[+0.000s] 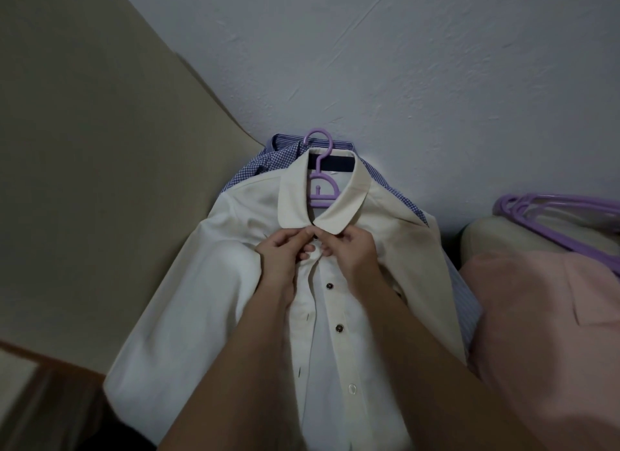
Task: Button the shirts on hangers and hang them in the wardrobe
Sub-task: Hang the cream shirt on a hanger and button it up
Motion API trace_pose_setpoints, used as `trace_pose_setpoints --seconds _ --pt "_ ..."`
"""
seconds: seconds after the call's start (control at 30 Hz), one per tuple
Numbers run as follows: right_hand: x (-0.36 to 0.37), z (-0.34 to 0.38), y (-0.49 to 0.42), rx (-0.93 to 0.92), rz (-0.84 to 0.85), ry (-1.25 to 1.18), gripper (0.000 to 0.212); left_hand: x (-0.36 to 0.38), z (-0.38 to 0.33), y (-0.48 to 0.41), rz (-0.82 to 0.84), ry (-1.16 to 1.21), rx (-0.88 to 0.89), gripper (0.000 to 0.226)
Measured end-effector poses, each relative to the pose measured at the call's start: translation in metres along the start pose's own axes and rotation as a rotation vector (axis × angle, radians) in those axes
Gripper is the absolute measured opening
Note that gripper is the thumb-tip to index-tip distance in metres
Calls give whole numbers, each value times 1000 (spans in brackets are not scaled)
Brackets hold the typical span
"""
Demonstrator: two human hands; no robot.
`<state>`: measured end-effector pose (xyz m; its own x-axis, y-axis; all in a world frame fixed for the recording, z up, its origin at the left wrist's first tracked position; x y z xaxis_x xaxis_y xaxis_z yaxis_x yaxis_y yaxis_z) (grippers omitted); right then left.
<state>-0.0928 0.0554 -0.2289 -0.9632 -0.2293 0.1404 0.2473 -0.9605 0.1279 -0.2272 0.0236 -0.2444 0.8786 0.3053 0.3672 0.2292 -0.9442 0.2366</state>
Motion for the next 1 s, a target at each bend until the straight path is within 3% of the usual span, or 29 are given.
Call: trace_pose_setpoints --seconds 0.77,1.0 --pt "14 1 -8 -40 -213 500 18 7 4 -1 16 -121 51 14" --pt "-2 10 -18 29 -201 416 8 2 2 -3 -83 -128 109 7"
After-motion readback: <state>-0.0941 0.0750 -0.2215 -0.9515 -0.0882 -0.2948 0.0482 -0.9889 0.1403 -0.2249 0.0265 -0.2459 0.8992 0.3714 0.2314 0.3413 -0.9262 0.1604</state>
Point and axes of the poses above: each hand's wrist, its own y-axis away from the middle knuckle, its own x-axis out of the palm, z = x × y, the point moved 5 cm from there along -y, towards the middle knuckle, and after that the axes turned 11 degrees about z, right-handed, at the moved point
